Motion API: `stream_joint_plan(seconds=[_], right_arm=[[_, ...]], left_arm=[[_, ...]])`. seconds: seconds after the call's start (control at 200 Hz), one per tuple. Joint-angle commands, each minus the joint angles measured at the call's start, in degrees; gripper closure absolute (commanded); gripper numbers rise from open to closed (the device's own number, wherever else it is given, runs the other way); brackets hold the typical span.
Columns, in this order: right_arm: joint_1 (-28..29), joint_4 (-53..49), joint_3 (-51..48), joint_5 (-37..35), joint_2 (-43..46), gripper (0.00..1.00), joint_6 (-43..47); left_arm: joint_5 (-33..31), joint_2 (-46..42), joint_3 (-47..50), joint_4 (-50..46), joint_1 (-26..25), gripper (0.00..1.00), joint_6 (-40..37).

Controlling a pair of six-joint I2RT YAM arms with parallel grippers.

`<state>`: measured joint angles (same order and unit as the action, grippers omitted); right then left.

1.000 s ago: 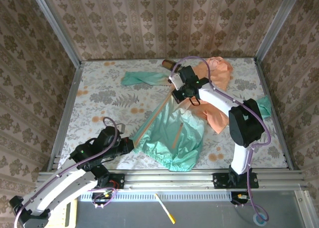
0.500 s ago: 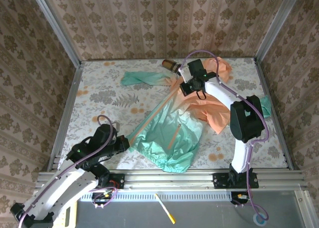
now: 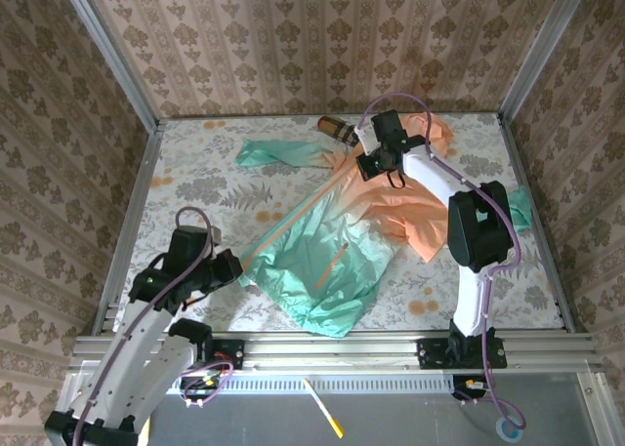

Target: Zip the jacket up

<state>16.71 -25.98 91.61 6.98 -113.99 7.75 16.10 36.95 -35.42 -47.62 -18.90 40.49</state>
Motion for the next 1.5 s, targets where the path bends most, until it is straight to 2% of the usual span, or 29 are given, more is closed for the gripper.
stream_joint_plan(seconds=[0.0,0.31,0.54,1.185,1.495], right_arm=[[-2.1,0.0,2.7,-4.1,-1.8,1.00,-0.6],[-3.9,-1.4,6.6,-5.4,-5.0,1.00,0.0],[-4.6,-2.4,9.8,-6.2,-7.7,1.00,0.0],[-6.7,-3.9,16.5,-8.2,-10.7,1.00,-1.2],[-7.7,-4.3,16.8,-9.5,-10.1,1.00,-0.8]], left_arm=[[3.9,1.7,-2.5,-0.7,4.0,1.00,-5.2],[12.5,4.7,-3.1,2.5,17.0,1.00,-9.4],[15.5,5.7,-2.9,4.5,23.0,1.00,-10.2],[13.8,7.0,-4.7,3.4,31.8,1.00,-13.5],[11.3,7.7,-6.6,0.2,33.6,1.00,-15.6]])
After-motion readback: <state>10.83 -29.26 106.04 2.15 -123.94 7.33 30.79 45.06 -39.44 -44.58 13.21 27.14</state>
